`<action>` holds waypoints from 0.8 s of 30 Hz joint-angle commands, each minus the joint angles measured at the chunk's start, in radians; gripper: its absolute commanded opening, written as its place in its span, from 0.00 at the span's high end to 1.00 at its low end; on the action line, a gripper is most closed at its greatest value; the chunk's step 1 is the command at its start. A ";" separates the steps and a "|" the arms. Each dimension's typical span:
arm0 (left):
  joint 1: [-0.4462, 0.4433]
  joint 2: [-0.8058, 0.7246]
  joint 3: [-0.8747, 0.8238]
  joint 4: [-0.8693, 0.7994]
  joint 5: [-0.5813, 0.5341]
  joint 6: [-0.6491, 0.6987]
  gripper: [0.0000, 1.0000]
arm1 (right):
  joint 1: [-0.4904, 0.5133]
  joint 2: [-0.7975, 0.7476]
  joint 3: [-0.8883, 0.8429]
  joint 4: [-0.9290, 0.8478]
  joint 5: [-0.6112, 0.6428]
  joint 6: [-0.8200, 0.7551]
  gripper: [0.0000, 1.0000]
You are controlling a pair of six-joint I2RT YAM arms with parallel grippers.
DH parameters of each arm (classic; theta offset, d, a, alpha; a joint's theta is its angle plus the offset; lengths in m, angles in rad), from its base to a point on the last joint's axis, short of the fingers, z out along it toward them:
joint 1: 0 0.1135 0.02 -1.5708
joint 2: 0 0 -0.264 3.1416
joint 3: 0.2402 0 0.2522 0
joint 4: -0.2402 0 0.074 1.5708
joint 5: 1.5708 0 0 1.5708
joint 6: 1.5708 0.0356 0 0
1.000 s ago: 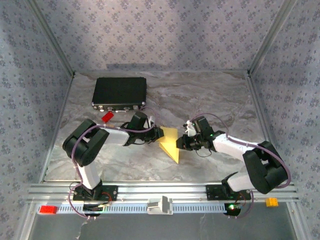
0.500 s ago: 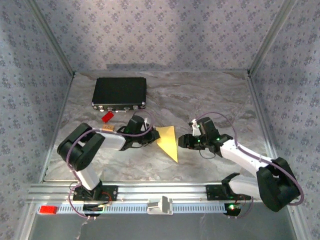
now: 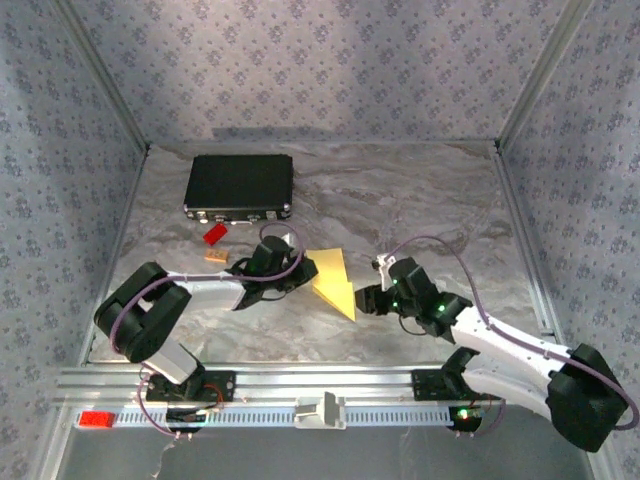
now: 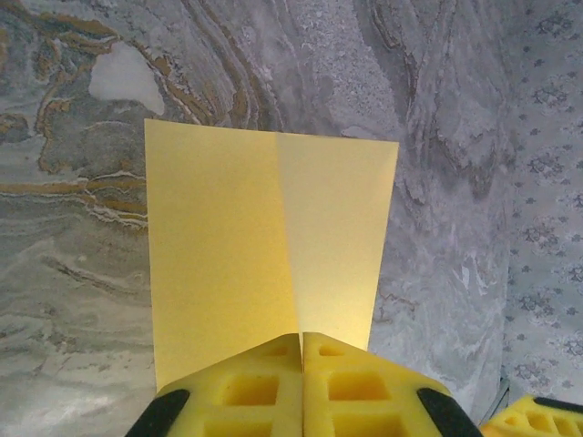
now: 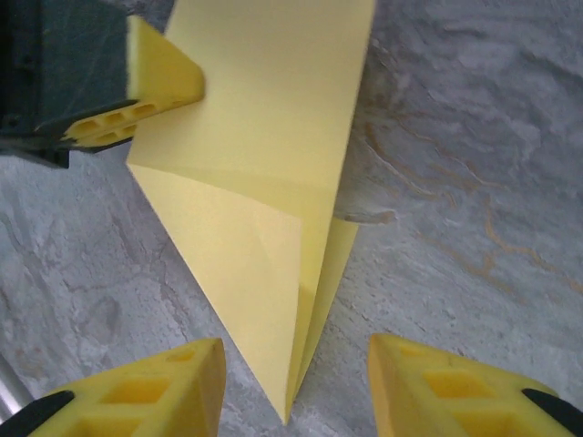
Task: Fold a paper plane with a square sheet of paper (pick it up from the middle)
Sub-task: Fourth fold the wing at the center of the table.
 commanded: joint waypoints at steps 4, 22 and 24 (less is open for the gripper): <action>-0.006 -0.001 0.009 0.004 0.015 0.009 0.85 | 0.169 -0.028 -0.040 0.096 0.251 -0.198 0.54; -0.006 0.026 0.062 -0.012 0.079 0.039 0.85 | 0.416 0.317 0.046 0.254 0.580 -0.414 0.51; -0.007 0.028 0.064 -0.014 0.081 0.040 0.85 | 0.425 0.351 0.058 0.255 0.597 -0.423 0.51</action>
